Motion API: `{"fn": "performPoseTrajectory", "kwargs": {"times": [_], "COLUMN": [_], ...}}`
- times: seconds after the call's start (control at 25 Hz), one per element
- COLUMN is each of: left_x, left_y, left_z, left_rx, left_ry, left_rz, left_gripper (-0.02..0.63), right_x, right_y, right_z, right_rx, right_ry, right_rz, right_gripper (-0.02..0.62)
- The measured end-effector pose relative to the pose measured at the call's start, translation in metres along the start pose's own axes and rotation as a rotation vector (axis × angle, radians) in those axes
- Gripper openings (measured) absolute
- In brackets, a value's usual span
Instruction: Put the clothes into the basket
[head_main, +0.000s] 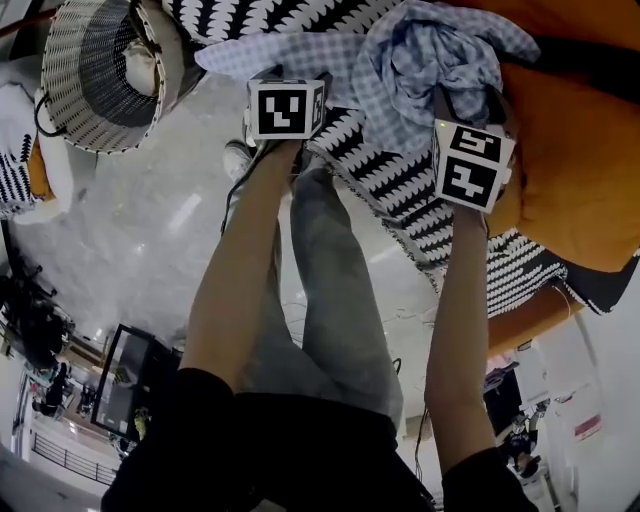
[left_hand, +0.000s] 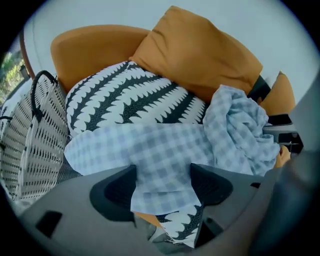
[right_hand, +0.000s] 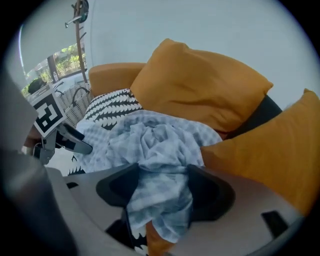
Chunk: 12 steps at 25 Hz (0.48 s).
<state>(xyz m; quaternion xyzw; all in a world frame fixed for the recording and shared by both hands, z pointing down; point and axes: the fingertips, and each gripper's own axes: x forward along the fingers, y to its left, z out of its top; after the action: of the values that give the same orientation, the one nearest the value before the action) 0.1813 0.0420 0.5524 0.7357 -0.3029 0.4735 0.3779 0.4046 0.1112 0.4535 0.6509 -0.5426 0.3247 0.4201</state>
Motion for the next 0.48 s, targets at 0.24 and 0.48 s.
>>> {"fn": "performPoseTrajectory", "kwargs": {"times": [0.24,0.48], "left_x": [0.006,-0.002], "left_y": [0.005,0.007], "left_z": [-0.002,-0.004], "left_rx": [0.028,0.035], "left_ry": [-0.055,-0.017], "left_rz": [0.031,0.005], "left_gripper": [0.316,0.258], "right_x": [0.034,0.047], "right_y": [0.014,0.029], "right_z": [-0.004,-0.010], "right_rx": [-0.092,-0.192], "right_ry": [0.037,0.154], "right_rz": [0.055,0.119], "right_gripper": [0.276,0.187]}}
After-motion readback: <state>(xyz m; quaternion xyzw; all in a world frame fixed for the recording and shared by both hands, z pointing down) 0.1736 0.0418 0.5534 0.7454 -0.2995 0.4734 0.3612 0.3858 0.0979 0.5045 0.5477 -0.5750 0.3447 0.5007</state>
